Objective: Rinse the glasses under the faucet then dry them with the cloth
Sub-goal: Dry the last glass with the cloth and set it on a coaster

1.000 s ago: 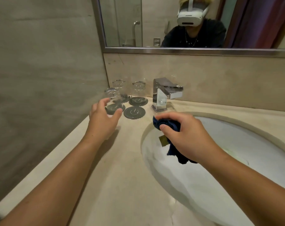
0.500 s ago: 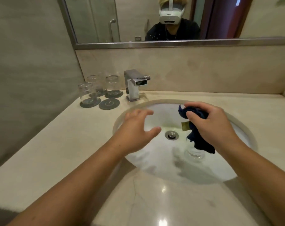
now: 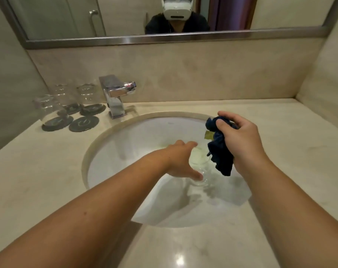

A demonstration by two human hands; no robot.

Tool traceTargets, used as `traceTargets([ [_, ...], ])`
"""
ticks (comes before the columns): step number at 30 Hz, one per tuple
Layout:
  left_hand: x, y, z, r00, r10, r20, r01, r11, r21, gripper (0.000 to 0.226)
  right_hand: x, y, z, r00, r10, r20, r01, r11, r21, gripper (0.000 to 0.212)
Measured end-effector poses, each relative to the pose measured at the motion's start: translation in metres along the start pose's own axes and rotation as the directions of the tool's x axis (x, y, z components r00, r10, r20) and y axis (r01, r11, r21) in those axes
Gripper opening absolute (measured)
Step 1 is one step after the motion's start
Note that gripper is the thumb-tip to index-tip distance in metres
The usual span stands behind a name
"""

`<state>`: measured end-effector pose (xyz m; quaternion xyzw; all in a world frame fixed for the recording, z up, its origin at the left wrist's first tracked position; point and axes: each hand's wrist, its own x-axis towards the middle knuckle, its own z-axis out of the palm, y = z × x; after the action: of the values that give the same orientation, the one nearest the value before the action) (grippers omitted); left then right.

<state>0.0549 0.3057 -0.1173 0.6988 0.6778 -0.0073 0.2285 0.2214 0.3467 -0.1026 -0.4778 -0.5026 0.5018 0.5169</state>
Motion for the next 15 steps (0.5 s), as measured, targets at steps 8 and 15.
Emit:
traceTargets([
  [8,0.035,0.032,0.013,0.989,0.075,0.126,-0.126,0.878,0.463,0.094,0.011,0.007,0.001,0.999,0.045,-0.021,-0.044,0.998,0.053,0.021],
  [15,0.035,0.010,0.002,0.999,0.042,-0.024,-0.036,0.976,0.213,0.081,0.014,0.006,-0.001,0.998,0.058,-0.039,-0.055,0.995,0.078,0.020],
])
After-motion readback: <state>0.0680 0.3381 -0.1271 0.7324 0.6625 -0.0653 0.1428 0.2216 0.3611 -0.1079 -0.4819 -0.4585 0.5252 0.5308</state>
